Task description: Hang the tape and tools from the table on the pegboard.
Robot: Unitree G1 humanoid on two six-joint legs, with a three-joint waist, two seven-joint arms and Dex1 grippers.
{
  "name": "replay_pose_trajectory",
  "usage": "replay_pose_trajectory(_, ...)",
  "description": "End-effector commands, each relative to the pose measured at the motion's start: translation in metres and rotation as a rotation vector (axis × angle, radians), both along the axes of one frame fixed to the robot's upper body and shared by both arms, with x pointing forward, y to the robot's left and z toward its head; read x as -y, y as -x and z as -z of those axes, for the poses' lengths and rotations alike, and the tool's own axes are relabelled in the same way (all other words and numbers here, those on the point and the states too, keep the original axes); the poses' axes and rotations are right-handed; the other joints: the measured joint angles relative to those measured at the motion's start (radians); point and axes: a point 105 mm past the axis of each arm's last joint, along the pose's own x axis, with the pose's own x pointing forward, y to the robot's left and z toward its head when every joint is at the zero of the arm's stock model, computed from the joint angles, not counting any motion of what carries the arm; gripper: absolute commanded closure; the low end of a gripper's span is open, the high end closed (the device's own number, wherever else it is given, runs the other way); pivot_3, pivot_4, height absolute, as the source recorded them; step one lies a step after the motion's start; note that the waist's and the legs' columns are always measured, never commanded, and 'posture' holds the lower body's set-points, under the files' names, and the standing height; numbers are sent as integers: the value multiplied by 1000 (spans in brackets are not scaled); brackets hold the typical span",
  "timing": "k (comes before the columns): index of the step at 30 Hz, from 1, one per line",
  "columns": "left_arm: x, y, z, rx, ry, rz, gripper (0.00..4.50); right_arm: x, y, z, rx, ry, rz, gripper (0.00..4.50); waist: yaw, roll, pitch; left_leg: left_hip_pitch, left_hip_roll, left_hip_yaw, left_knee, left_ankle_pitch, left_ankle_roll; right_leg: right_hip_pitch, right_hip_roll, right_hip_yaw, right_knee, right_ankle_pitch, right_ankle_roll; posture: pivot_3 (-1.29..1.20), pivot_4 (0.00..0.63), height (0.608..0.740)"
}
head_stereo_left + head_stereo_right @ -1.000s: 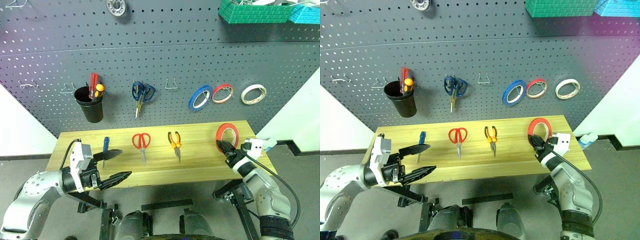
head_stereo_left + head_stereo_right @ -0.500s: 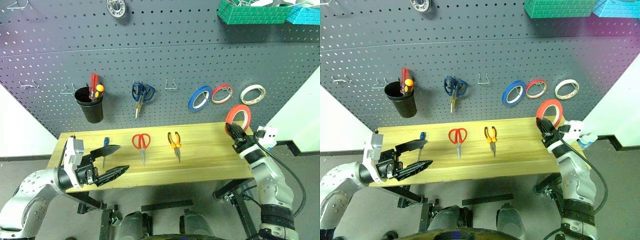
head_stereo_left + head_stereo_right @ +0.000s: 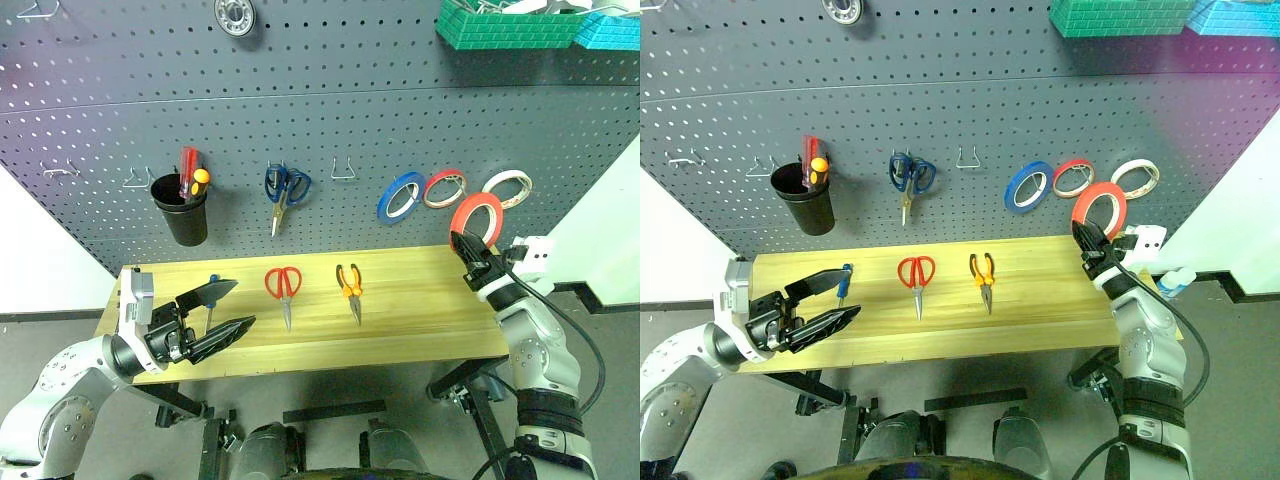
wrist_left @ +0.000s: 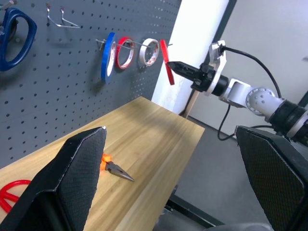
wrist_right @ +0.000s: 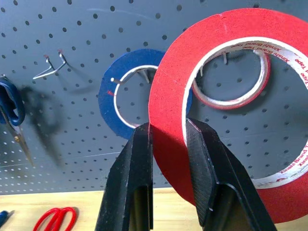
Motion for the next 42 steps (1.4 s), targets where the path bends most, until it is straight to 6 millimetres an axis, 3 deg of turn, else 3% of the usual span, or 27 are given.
replay_pose_trajectory(1, 3, 3, -11, 37, 19, 22, 0, 3, -7, -23, 86, 43, 18, 3843, 0, 0, 0, 0, 0, 0, 0, 0, 0, 0, 0, 0, 0, 0, 0, -68, 0, 740)
replay_pose_trajectory(18, -5, 1, -11, 77, 53, -21, 0, 2, -32, -29, 100, 92, -5, 3843, 2, 0, 0, 1, 0, 0, 0, 3, -3, 1, 1, 0, 0, 0, 0, -38, 0, 740)
replay_pose_trajectory(29, -5, 3, -8, 73, 42, -17, 0, 5, -39, -21, 74, 108, 18, 3843, 0, 0, -1, 1, 0, 0, 1, 3, -4, 2, 1, 0, 0, 0, 0, -30, 0, 740)
replay_pose_trajectory(42, -3, 5, -8, 71, 26, -11, 0, -4, -49, -11, 46, 137, -4, 3843, 1, 0, -1, 1, 1, 0, 1, 4, -5, 2, 1, 0, 0, 0, 0, -14, 0, 740)
